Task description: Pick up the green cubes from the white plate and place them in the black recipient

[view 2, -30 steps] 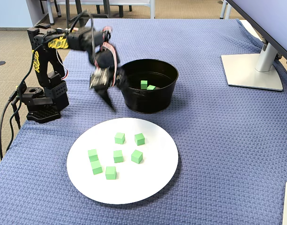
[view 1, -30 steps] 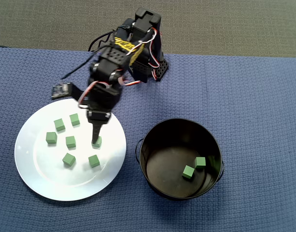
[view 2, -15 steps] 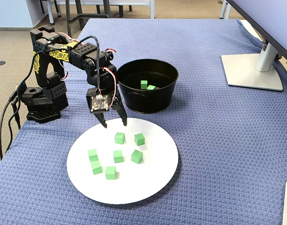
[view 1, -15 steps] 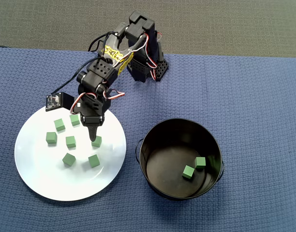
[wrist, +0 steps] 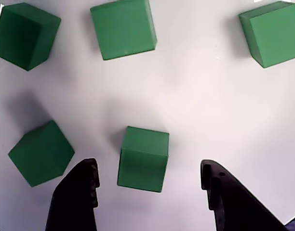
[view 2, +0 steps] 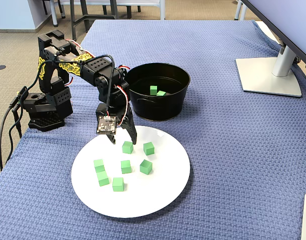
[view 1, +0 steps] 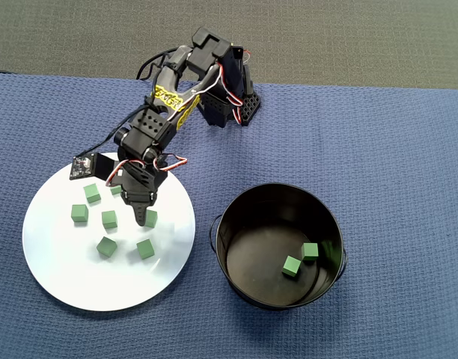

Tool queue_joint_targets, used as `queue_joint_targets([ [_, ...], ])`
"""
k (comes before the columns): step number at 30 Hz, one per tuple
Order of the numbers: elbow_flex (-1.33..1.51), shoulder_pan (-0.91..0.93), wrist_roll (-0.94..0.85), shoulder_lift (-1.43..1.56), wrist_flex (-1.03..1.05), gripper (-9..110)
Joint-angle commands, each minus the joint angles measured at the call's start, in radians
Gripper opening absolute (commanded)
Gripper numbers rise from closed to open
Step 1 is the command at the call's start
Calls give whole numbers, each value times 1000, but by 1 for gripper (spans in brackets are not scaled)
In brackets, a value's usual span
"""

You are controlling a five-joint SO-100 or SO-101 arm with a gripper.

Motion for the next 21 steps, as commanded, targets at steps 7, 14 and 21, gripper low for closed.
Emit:
queue_joint_targets([
  [7, -83, -3, 74, -44, -37, 19],
  [14, -86, -12, 110, -84, -58, 18],
  [21, -104, -34, 133, -121, -60, 15],
])
